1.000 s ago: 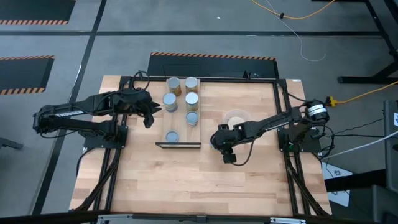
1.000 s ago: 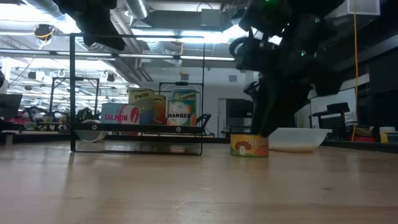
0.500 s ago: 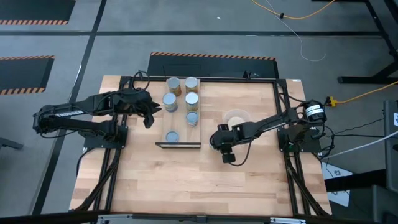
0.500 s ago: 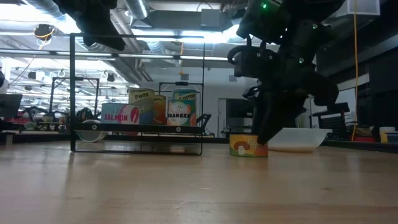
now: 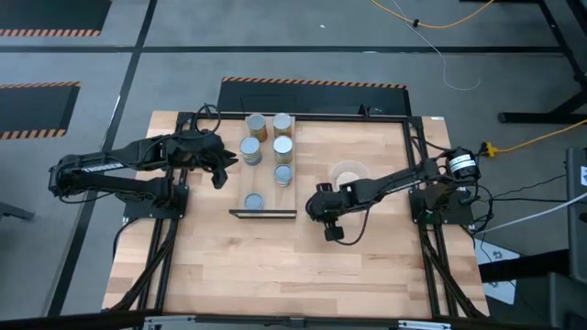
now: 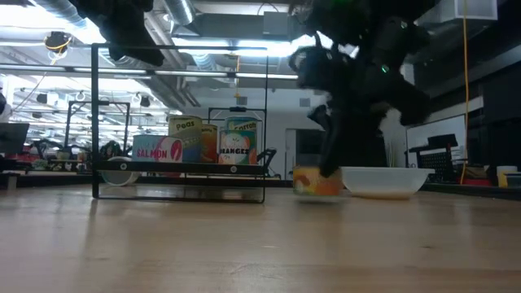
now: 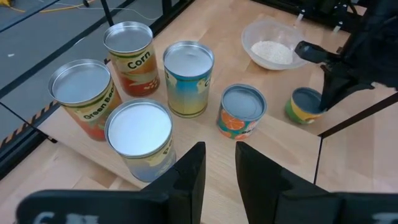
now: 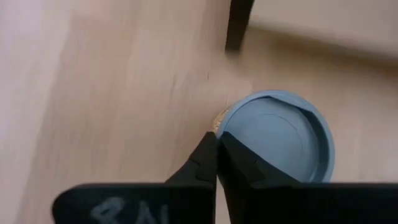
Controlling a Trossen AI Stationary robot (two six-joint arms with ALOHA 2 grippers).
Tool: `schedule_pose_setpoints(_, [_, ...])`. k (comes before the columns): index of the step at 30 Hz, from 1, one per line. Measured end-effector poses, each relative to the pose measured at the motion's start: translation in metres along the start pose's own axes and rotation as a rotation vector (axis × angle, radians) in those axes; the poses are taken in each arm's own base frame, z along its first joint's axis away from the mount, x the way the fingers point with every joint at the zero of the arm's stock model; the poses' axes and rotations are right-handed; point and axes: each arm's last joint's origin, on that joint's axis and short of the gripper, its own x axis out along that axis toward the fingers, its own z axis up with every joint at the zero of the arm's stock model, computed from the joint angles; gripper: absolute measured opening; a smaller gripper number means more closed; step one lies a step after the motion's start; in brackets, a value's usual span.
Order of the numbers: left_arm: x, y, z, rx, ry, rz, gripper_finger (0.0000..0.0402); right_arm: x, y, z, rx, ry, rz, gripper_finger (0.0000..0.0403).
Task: Pick and place cans onto a shelf
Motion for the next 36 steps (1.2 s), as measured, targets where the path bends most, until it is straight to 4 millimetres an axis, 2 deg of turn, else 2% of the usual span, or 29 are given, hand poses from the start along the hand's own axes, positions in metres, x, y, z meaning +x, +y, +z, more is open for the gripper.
schedule_pose_setpoints(10, [0.000, 0.000, 0.000, 0.000, 0.000, 0.000, 0.0080, -0.034, -0.019, 0.040, -0.039, 0.000, -0.021, 0.0010])
schedule_pose_setpoints(15, [0.000, 0.000, 0.000, 0.000, 0.000, 0.000, 0.0080, -0.055, -0.037, 0.057, -0.030, -0.007, -0.045, 0.0010])
schedule_pose_setpoints(21, [0.000, 0.000, 0.000, 0.000, 0.000, 0.000, 0.0080, -0.074, -0.063, 0.075, -0.053, -0.112, -0.048, 0.0011])
schedule_pose_setpoints(28, [0.000, 0.000, 0.000, 0.000, 0.000, -0.001, 0.0080, -0.073, -0.076, 0.086, -0.039, -0.283, 0.101, 0.0011])
schedule_pose_setpoints(36, [0.000, 0.000, -0.001, 0.002, 0.008, 0.001, 0.0080, -0.040, -0.075, 0.086, -0.040, -0.253, 0.171, 0.0011])
